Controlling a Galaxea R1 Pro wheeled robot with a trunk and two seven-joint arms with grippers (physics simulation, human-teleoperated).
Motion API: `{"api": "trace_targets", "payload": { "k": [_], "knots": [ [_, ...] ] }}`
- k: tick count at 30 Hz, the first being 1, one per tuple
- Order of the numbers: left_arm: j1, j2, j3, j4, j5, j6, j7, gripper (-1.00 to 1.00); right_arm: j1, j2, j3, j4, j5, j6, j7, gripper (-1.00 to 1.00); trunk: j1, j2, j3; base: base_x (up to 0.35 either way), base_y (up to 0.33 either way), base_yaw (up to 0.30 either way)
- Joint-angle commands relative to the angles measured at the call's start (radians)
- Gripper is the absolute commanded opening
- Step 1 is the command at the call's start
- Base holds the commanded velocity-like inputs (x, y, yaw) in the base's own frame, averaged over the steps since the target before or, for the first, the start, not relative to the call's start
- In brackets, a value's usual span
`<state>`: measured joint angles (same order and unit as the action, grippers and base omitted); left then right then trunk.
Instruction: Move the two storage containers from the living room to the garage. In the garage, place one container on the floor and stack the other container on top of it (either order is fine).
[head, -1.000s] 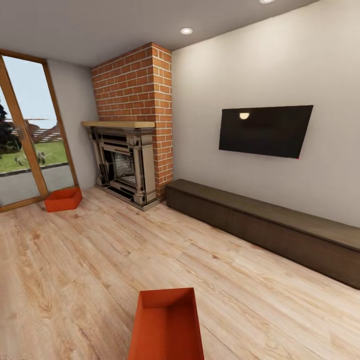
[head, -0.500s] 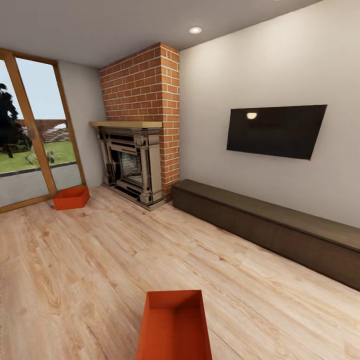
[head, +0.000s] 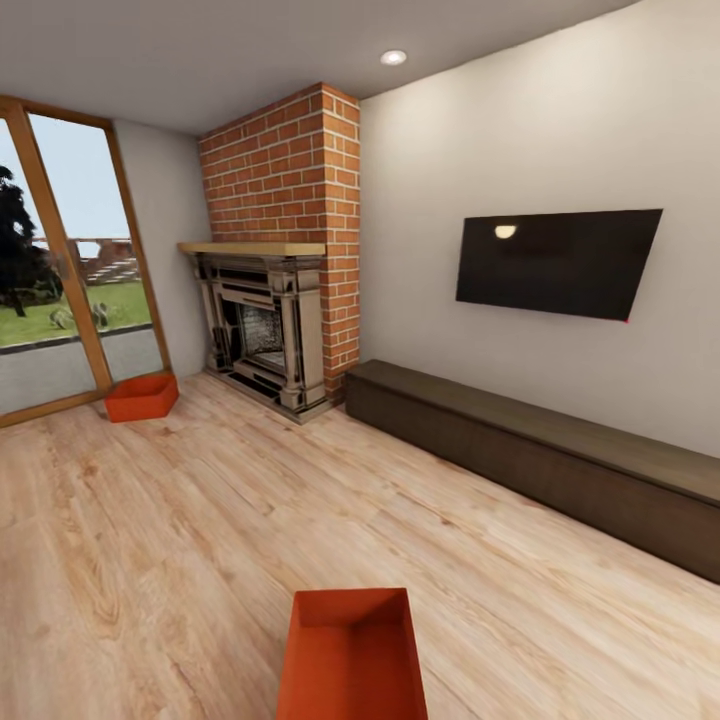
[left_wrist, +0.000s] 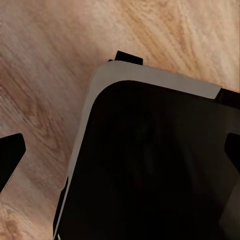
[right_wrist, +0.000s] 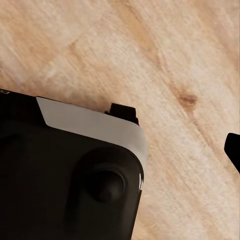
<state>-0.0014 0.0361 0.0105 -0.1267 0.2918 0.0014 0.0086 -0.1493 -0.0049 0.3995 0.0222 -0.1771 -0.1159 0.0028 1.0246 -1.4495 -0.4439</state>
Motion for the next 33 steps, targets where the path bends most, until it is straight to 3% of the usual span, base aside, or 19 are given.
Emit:
{"api": "trace_targets", "payload": {
  "k": [1, 7, 33],
  "knots": [
    [0.000, 0.000, 0.000, -0.001, 0.004, 0.000, 0.001, 1.00, -0.001, 0.000, 0.009, 0.002, -0.010, -0.005, 0.000, 1.00, 0.000, 0.000, -0.001, 0.278, 0.078, 0.000],
    [0.000, 0.000, 0.000, -0.001, 0.004, 0.000, 0.001, 1.00, -0.001, 0.000, 0.009, 0.002, -0.010, -0.005, 0.000, 1.00, 0.000, 0.000, -0.001, 0.149, 0.035, 0.000],
    [0.000, 0.000, 0.000, -0.001, 0.004, 0.000, 0.001, 1.00, -0.001, -0.004, 0.008, 0.002, -0.010, -0.007, 0.000, 1.00, 0.000, 0.000, -0.001, 0.002, 0.000, 0.031]
  ]
}}
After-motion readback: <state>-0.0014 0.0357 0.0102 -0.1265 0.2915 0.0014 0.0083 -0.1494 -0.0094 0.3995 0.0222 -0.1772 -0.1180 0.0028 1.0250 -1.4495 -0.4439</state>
